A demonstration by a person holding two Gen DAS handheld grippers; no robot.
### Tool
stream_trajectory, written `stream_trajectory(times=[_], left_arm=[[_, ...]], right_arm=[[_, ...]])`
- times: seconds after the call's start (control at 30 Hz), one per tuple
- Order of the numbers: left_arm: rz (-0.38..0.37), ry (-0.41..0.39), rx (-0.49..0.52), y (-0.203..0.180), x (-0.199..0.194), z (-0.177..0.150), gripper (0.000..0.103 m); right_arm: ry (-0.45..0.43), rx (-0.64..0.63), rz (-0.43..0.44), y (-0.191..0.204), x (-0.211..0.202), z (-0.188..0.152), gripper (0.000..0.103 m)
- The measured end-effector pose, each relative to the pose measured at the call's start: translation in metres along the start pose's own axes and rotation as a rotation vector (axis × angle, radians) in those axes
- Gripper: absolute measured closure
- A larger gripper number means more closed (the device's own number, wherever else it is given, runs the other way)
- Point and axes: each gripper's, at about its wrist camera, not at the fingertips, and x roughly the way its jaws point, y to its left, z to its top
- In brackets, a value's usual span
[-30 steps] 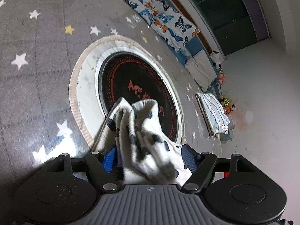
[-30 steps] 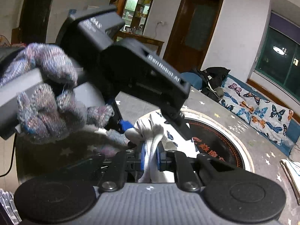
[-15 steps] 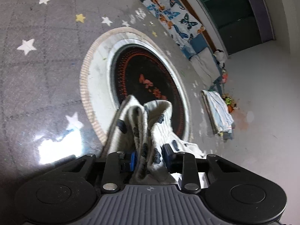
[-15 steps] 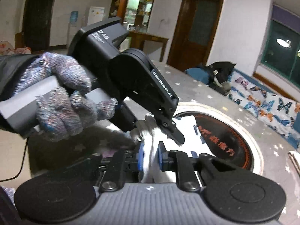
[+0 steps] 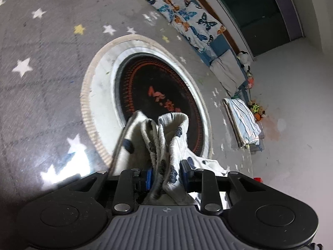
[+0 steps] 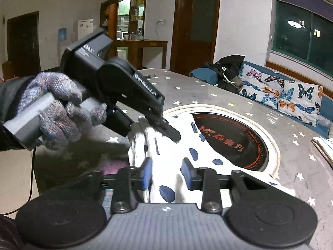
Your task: Fold clothes
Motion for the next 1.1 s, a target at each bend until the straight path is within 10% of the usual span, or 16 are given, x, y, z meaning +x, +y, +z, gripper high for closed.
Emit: stream_trajectory(times=[0.57,1.1], left_arm=[[0.014,0.046,0.021,0.003,0.006,0.01,0.072],[0.041,-0.004,0.032,0.018,-0.014,0.008,0.051]], right_arm=[[0.011,-0.146,-0.034,0.04,0.017,-0.004,0.042],[0.096,-0.195,-0.045,0.055,0.042,-0.006,0.044]])
